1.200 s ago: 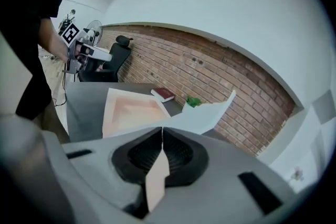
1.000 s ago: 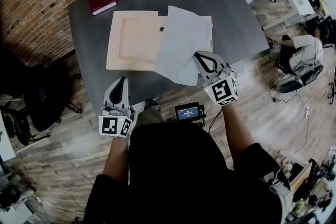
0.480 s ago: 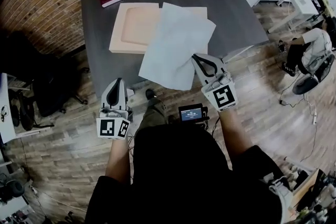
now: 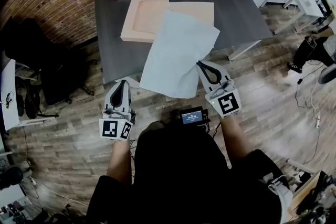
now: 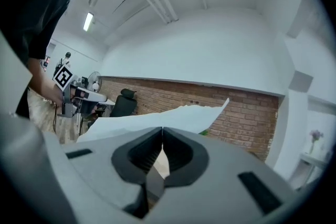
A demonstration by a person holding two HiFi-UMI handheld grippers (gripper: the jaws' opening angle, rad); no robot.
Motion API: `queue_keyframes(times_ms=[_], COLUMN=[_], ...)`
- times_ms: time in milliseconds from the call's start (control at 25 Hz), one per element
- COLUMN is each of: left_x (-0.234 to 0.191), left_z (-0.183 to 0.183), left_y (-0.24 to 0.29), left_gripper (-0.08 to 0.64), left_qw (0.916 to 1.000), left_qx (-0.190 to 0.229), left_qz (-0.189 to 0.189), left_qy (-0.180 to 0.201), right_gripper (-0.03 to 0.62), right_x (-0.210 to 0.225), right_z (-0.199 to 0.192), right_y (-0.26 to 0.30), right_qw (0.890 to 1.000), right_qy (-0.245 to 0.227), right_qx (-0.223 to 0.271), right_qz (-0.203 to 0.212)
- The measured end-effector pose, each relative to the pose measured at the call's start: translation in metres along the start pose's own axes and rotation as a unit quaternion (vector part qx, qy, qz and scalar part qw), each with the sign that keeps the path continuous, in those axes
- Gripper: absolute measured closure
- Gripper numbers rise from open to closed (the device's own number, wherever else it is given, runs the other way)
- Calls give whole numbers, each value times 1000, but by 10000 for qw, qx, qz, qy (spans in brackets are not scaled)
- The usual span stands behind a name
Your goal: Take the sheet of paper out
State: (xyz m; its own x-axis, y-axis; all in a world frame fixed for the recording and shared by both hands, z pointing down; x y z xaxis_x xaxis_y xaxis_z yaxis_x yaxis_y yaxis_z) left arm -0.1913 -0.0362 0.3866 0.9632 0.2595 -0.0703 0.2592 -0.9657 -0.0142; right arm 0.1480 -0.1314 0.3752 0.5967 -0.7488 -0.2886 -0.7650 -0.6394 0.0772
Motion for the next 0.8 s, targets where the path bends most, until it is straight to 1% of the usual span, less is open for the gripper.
queue_keyframes(times_ms=[160,440,640,800], left_x=[-9,-25,-38,-49], left_z=[-1,6,-6,-21], left_y=[-22,-81,-136,-173], left_gripper=[564,563,563,563], left_qw=[9999,9995,9994,9990], left_qx=[3,47,-29,-115], left_qz=[-113,-314,-228,-160], left_qy=[-76,-92,-278,-408], right_gripper=[583,583,583,583], right_x=[-26,-86,-147,-187], right_z=[4,18,25,28], right_y=[-6,-30,-52,-67], right_qw=[9998,9974,9946,9921], right_qy=[81,337,602,766], right_qx=[-103,-335,-522,-661], right_qz=[-115,-549,-672,-746])
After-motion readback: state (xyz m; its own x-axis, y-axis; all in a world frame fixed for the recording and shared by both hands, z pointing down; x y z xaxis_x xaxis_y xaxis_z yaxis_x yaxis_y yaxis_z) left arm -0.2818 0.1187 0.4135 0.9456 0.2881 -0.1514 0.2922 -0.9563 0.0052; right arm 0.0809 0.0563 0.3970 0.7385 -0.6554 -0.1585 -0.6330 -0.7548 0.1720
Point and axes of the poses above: the fingertips, and each gripper's own axes: y forward along the fingers, x to its right, z out of its top, the point moved 10 cm from there along -y, backward along the fingers, and after that the axes turned 2 degrees about z, right-handed, at the moved point
